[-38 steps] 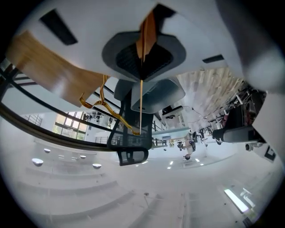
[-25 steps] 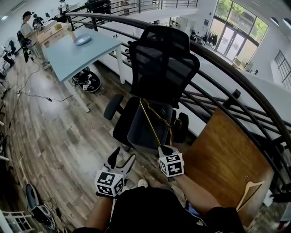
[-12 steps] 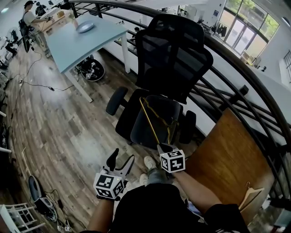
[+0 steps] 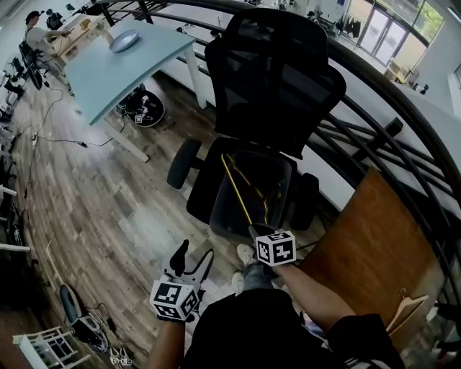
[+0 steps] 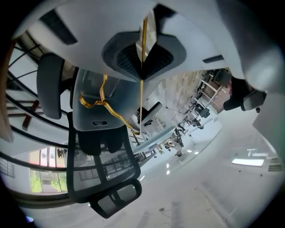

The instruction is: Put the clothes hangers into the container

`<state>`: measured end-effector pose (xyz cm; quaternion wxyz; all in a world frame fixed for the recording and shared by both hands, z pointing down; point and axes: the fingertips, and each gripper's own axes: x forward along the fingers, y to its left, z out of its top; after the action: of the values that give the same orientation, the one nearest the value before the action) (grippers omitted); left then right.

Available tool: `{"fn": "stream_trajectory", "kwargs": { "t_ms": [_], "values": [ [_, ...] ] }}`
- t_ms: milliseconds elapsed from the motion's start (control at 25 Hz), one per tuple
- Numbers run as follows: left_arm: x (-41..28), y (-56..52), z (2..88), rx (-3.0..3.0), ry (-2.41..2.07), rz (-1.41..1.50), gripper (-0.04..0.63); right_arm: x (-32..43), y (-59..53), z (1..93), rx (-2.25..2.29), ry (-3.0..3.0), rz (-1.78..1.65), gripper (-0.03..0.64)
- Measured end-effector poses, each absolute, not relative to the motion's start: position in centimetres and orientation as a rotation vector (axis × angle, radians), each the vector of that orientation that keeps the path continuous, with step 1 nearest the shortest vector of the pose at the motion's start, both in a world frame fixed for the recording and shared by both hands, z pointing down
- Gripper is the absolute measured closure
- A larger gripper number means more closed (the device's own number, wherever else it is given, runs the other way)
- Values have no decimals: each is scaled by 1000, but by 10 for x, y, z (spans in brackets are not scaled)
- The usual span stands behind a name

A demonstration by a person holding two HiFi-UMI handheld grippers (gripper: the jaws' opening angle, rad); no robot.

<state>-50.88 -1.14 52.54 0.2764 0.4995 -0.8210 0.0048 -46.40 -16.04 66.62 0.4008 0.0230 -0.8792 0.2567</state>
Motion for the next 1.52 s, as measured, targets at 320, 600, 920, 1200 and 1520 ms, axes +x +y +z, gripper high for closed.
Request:
{"fn": "stream_trajectory", "kwargs": {
  "t_ms": [320,600,920,1200,1520],
  "values": [
    [-517,-21,538,1335,-2164,23,293,-462,-177,707,144,-2076,780,604],
    [-523,-24,544,1322,-2147,34,293,-467,-187,729,195,-1984,814,600],
    [-526,-19,555,1299,-2138,31,293,-471,-193,753,243,-1929,779,589],
    [-528,-17,555,1298,-2139,37,293,-480,-201,755,297,-1968,753,557],
    [-524,-10,553,1305,-2143,37,295,-482,-199,744,276,-2027,736,508]
  ]
}}
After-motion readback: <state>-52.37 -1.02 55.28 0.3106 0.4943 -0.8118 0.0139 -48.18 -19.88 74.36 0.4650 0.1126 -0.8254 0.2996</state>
